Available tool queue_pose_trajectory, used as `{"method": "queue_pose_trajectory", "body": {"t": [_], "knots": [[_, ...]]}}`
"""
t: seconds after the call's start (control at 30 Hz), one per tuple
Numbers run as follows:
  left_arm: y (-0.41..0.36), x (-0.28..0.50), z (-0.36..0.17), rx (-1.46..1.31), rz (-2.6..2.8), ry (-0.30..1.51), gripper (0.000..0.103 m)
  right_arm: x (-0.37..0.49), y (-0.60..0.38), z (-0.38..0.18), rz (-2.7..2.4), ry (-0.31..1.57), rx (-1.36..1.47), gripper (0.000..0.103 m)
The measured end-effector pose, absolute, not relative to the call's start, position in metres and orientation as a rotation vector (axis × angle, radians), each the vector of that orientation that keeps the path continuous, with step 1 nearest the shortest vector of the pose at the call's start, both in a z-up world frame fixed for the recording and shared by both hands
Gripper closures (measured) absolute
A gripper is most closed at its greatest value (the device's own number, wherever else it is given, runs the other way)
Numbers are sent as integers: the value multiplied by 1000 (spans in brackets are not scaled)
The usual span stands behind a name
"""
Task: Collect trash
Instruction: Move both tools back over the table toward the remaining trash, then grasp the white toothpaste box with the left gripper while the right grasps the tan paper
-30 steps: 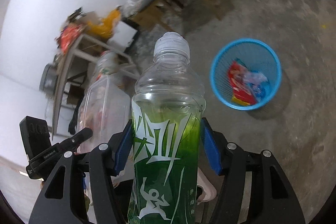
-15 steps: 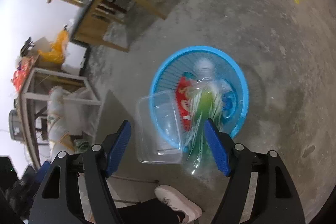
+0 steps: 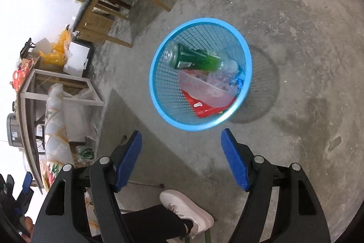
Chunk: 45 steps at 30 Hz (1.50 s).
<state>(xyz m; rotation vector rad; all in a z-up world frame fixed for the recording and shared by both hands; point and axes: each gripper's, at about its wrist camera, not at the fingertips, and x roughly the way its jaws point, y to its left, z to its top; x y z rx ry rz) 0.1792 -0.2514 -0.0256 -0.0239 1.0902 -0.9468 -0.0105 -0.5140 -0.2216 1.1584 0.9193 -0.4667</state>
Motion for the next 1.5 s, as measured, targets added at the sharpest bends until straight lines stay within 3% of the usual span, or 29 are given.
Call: {"method": "queue_pose_trajectory", "body": {"t": [0.27, 0.83, 1.17, 1.5], "knots": [[-165, 150, -2, -93, -902, 1003, 20, -25, -479, -162, -462, 869, 1046, 33], [60, 102, 8, -167, -556, 823, 8, 86, -267, -10, -21, 829, 573, 23], [227, 97, 9, -366, -234, 700, 8, 166, -123, -1, 256, 908, 465, 23], [269, 130, -28, -253, -95, 779, 9, 253, -92, -19, 200, 981, 447, 23]]}}
